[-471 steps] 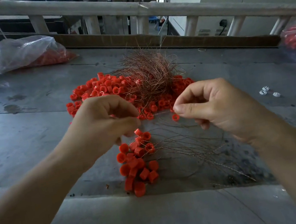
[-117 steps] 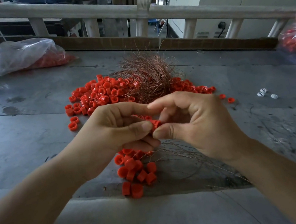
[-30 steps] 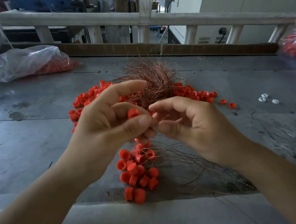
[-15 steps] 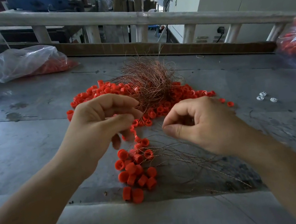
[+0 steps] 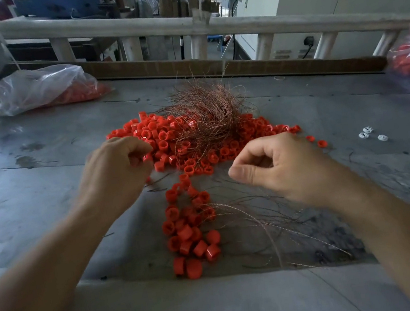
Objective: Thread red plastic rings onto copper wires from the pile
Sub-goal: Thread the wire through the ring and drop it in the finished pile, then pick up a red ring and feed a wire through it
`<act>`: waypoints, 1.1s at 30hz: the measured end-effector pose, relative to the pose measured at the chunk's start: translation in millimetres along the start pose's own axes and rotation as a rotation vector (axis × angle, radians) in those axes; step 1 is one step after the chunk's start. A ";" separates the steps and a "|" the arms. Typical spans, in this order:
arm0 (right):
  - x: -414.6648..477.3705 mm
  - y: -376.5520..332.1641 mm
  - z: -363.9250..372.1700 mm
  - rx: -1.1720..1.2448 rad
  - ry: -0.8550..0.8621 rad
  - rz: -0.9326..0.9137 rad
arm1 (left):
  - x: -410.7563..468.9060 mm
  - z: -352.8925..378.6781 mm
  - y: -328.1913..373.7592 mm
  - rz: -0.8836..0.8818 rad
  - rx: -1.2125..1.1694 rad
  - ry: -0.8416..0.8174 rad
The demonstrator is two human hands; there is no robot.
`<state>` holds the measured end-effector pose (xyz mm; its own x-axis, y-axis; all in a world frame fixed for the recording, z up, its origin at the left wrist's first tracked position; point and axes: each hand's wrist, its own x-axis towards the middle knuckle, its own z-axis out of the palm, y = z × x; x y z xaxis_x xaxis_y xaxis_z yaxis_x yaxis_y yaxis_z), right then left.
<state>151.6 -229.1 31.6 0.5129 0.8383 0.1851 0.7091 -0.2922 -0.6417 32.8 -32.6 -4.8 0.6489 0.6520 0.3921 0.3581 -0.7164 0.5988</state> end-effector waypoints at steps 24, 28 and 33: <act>14.8 27.1 -8.1 -0.005 0.435 0.078 | -2.7 7.5 9.7 0.135 -0.046 0.015; 15.5 29.4 -7.3 -0.062 0.414 0.082 | -10.2 4.5 20.9 0.153 -0.183 -0.067; 14.3 32.2 -14.0 -0.332 0.131 0.158 | -11.5 2.7 22.8 0.176 -0.208 -0.046</act>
<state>188.5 -233.0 24.0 0.6701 0.7118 0.2104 0.7238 -0.5639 -0.3976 35.3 -57.1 2.5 0.7204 0.5066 0.4737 0.0943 -0.7482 0.6567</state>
